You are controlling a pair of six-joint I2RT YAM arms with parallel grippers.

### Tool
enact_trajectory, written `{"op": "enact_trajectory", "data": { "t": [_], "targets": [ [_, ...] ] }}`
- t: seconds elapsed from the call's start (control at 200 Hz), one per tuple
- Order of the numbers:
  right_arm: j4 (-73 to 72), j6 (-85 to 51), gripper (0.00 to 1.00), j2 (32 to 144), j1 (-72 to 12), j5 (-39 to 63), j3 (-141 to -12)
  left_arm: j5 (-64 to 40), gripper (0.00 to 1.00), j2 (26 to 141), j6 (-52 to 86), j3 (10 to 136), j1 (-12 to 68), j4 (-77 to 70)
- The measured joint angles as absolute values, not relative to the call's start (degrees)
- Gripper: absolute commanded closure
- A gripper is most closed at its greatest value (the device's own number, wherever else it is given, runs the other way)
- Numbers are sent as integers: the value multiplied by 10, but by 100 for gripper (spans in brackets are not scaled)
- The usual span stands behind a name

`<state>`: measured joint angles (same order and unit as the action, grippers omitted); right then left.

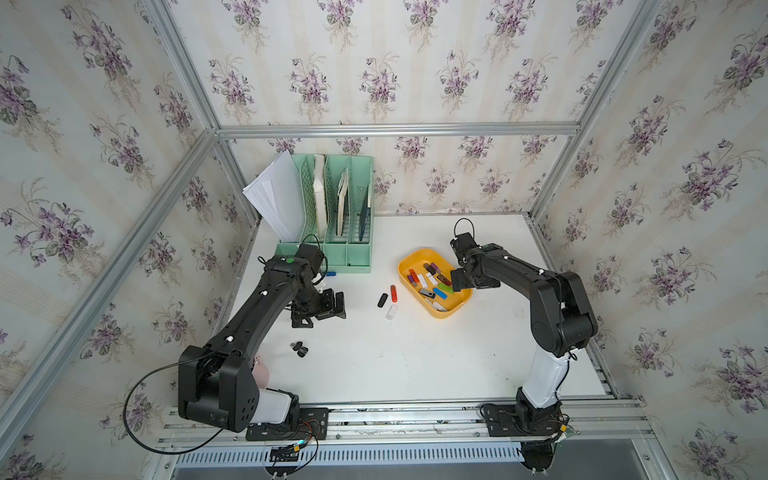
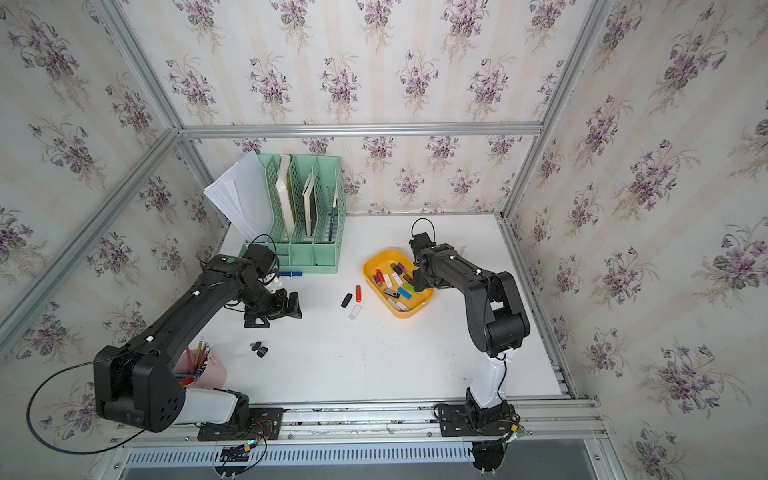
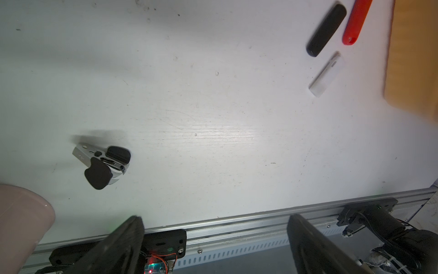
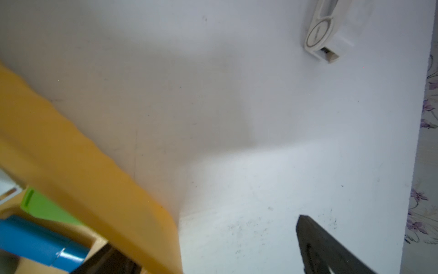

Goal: Put the usb flash drive into the storage box
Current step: Adjust the storage box at the center of the board.

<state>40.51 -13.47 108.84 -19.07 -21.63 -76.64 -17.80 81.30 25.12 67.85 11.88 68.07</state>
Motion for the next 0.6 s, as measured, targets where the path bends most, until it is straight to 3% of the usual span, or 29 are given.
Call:
{"op": "enact_trajectory", "data": {
  "t": [0.325,0.599],
  "targets": [
    [420,-118,0,1155,-123,-235,-892,-178,1,828,253,680,123,673],
    [444,-127,0,1088,-127,-193,-886,-180,1,823,253,663,123,664]
  ]
}}
